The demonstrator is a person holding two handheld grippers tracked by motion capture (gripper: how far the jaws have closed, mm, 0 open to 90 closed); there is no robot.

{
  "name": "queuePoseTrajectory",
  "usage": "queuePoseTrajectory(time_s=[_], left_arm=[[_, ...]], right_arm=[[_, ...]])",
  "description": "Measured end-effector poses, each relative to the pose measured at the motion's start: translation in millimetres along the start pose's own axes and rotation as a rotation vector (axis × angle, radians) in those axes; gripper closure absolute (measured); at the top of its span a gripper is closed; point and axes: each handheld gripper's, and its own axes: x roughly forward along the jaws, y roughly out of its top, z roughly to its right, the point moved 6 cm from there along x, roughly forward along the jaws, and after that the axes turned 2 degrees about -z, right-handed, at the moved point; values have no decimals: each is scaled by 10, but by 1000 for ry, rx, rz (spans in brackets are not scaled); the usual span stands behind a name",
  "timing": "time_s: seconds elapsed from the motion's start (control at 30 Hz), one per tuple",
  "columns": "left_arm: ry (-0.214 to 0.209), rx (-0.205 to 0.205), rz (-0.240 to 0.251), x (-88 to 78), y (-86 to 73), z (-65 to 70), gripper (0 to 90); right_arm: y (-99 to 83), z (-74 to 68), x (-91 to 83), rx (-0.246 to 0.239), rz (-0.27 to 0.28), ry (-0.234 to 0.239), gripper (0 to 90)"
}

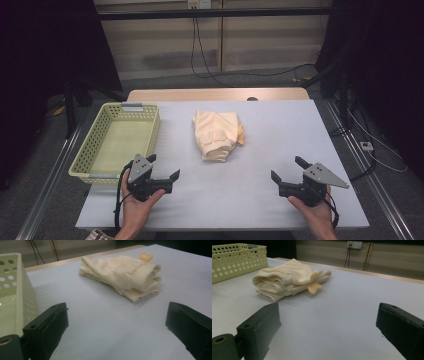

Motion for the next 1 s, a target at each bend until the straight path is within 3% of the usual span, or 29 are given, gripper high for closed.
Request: queuePoseTrajectory(time_s=[0.47, 0.63, 0.7, 0.9, 1.0], left_arm=[[2, -4, -6, 45, 17, 24, 66], [-7, -30, -25, 74, 12, 14, 65], [2, 5, -48, 104, -4, 40, 65], [-19, -26, -69, 148, -8, 41, 65], [-6, -35, -69, 153, 9, 14, 65]], right_arm=[[-14, 9, 5, 17, -8, 17, 49], [-20, 14, 15, 27, -13, 21, 49], [-21, 16, 16, 21, -14, 24, 50], [-22, 13, 18, 23, -16, 24, 50], [-21, 8, 21, 26, -17, 26, 51]])
